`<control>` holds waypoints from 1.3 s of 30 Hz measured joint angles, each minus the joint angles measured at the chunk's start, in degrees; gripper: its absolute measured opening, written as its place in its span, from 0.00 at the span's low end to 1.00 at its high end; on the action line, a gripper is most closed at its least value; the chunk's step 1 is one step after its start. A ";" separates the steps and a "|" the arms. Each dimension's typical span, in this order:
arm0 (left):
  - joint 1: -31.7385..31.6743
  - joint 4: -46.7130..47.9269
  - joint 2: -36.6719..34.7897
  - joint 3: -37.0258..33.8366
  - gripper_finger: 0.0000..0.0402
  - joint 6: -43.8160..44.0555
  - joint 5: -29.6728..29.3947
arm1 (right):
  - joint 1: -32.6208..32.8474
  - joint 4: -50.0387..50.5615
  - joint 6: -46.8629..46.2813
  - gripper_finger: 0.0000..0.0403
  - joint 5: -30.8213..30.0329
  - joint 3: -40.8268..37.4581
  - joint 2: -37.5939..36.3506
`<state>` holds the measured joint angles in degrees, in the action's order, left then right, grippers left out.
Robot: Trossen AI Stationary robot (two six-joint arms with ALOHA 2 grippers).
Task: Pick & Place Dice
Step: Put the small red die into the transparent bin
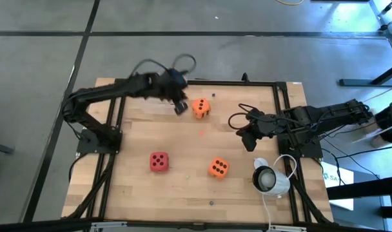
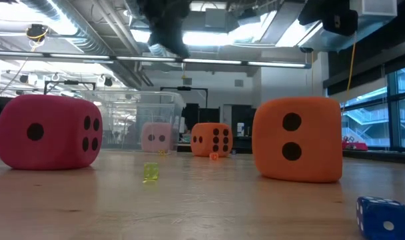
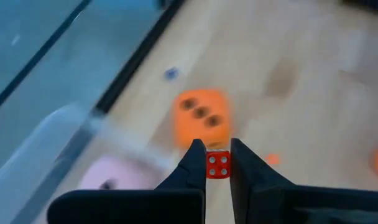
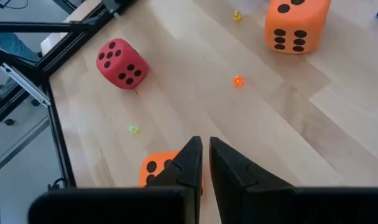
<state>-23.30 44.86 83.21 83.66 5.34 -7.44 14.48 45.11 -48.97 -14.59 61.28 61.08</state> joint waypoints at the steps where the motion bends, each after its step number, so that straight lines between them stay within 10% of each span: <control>1: -2.32 1.72 -0.17 0.00 0.03 -0.02 0.39 | 0.00 -0.42 -0.01 0.08 0.00 0.00 0.01; 14: -15.60 -1.28 -7.14 -13.93 0.03 6.41 9.77 | 0.00 -2.45 -1.24 0.08 0.24 0.00 0.02; 26: -18.87 -18.19 -22.33 -35.44 0.03 17.58 0.23 | 0.00 -3.80 -1.87 0.08 0.02 0.00 0.02; 39: -18.87 -18.52 -22.88 -37.38 0.03 16.50 0.48 | 0.00 -5.60 -3.13 0.08 0.00 0.00 0.02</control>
<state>-42.17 26.34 60.34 46.28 21.84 -6.96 14.48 39.51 -52.10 -14.59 61.28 61.10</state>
